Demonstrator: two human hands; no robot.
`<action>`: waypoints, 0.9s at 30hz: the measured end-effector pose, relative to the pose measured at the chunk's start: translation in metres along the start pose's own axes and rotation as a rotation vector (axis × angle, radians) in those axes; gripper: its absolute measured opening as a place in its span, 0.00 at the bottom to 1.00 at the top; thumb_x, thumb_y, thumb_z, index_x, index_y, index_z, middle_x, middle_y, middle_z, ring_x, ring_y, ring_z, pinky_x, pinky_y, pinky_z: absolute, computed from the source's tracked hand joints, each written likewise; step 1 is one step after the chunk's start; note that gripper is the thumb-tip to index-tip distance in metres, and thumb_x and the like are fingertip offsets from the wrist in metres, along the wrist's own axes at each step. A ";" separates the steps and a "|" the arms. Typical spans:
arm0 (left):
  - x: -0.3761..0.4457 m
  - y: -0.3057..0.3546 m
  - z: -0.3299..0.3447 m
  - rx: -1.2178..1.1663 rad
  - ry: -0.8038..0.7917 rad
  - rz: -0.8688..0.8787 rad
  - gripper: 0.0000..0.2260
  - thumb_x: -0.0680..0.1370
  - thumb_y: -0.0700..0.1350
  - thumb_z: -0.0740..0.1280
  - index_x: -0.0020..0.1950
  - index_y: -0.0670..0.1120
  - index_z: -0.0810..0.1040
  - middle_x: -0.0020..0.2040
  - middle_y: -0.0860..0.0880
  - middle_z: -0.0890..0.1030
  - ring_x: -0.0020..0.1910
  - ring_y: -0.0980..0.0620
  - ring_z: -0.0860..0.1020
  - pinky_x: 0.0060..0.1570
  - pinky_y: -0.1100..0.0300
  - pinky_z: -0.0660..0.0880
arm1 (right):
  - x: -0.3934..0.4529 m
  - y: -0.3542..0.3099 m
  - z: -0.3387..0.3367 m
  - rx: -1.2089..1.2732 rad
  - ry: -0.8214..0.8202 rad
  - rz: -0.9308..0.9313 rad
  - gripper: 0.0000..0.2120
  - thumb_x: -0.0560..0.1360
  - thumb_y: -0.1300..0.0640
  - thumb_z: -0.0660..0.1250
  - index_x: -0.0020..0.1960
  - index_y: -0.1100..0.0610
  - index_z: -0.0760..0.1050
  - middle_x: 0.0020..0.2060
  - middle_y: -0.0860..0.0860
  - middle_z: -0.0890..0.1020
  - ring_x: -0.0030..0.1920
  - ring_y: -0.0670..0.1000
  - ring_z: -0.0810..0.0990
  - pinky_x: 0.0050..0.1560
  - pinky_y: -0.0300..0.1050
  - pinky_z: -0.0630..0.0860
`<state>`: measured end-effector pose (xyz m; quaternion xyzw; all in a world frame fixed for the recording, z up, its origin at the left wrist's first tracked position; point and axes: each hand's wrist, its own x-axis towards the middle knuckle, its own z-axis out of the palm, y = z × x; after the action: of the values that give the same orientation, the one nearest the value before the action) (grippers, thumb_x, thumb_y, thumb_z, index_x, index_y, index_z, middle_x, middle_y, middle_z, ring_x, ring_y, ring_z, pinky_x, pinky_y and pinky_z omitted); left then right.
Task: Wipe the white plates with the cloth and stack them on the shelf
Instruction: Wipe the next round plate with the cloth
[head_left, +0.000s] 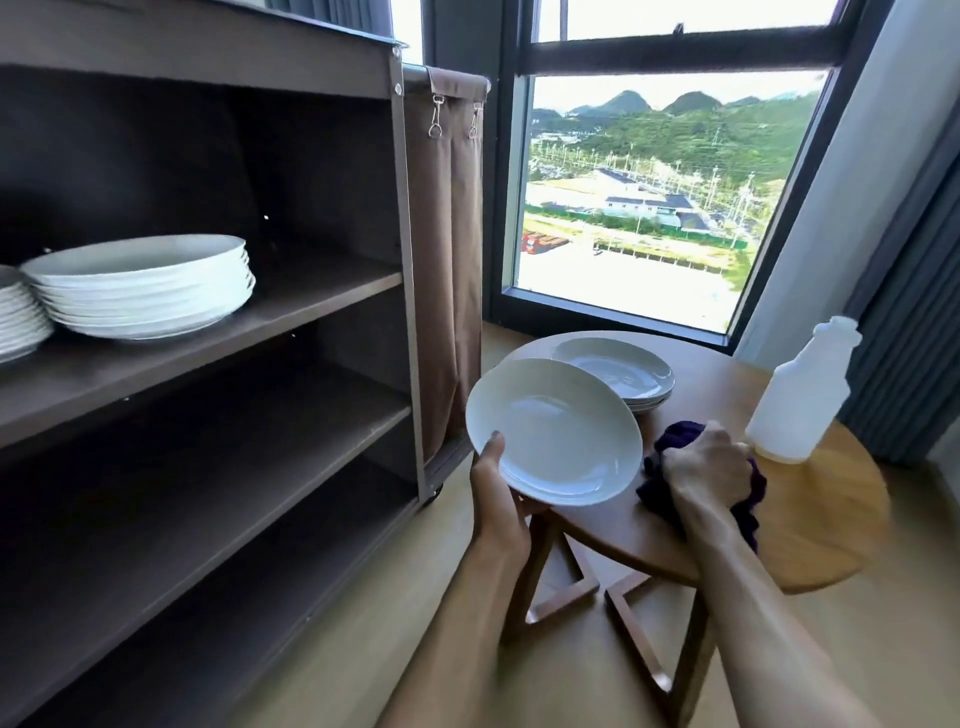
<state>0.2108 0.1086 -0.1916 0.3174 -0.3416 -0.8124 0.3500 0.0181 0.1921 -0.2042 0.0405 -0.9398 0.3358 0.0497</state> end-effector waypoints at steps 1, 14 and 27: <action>0.006 -0.003 0.000 0.015 -0.003 -0.008 0.17 0.85 0.56 0.57 0.64 0.50 0.80 0.57 0.43 0.86 0.56 0.43 0.83 0.52 0.47 0.79 | 0.000 -0.003 -0.001 0.065 0.020 -0.013 0.20 0.70 0.59 0.72 0.61 0.62 0.78 0.58 0.67 0.79 0.59 0.68 0.78 0.59 0.59 0.77; 0.046 -0.028 -0.008 0.091 -0.111 -0.009 0.23 0.85 0.62 0.50 0.70 0.52 0.76 0.61 0.44 0.84 0.61 0.43 0.82 0.61 0.41 0.79 | -0.012 -0.048 -0.056 0.701 -0.130 -0.305 0.15 0.71 0.46 0.78 0.55 0.52 0.84 0.48 0.48 0.86 0.48 0.46 0.83 0.52 0.43 0.80; 0.060 -0.033 -0.001 0.165 -0.224 0.094 0.46 0.66 0.74 0.68 0.79 0.54 0.66 0.73 0.44 0.75 0.71 0.43 0.75 0.69 0.41 0.74 | -0.047 -0.052 0.031 0.336 0.028 -0.408 0.19 0.74 0.58 0.70 0.64 0.58 0.78 0.58 0.60 0.78 0.60 0.61 0.76 0.63 0.53 0.72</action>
<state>0.1661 0.0783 -0.2345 0.2360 -0.4589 -0.7946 0.3199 0.0679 0.1342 -0.2012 0.2321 -0.8424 0.4708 0.1218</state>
